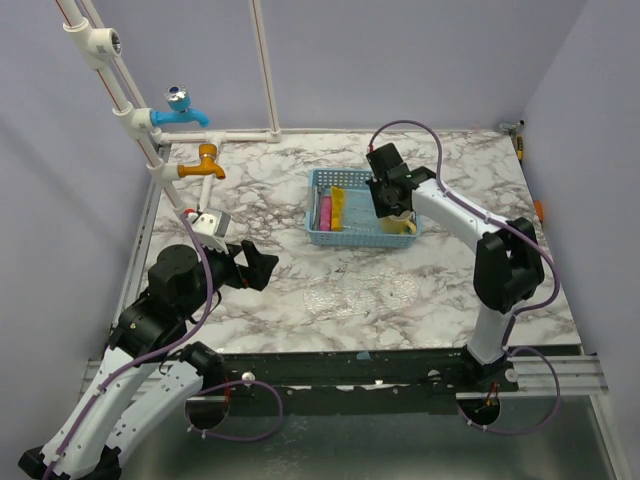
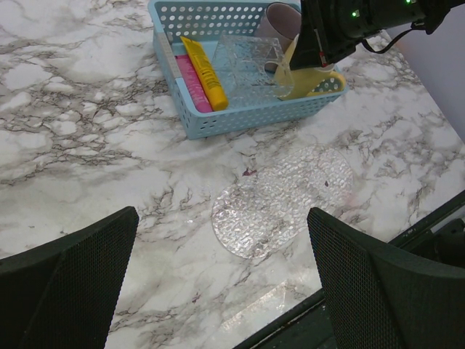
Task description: Prepare toiletry sets of a toothbrush and toothpaste on the tray
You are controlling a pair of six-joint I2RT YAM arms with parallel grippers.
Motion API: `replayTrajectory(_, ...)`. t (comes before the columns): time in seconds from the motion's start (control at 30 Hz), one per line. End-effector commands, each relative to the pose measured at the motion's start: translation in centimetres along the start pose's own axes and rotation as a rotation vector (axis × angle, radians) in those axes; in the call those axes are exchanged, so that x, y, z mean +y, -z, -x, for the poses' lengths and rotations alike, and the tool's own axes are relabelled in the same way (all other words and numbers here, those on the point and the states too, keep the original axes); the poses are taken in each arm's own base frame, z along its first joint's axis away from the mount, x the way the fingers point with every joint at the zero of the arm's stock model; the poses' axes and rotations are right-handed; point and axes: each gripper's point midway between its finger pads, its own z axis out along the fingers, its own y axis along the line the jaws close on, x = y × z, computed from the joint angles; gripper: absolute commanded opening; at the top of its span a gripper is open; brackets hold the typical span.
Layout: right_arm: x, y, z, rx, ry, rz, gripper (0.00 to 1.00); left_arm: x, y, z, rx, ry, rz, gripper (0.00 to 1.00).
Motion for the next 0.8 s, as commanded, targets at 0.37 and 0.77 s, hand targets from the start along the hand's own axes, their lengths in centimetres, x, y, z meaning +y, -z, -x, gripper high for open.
replayTrajectory(0.37,-1.3,8.9,4.3,-0.183,0.005,-0.088,0.01,-0.3,0.2,-0.4,0.022,-0.005,-0.016,0.99)
replayTrajectory(0.77,0.8,13.9,0.2,-0.190,0.058,0.014,0.01,-0.4,0.2,-0.4,0.022,-0.005,-0.026,0.99)
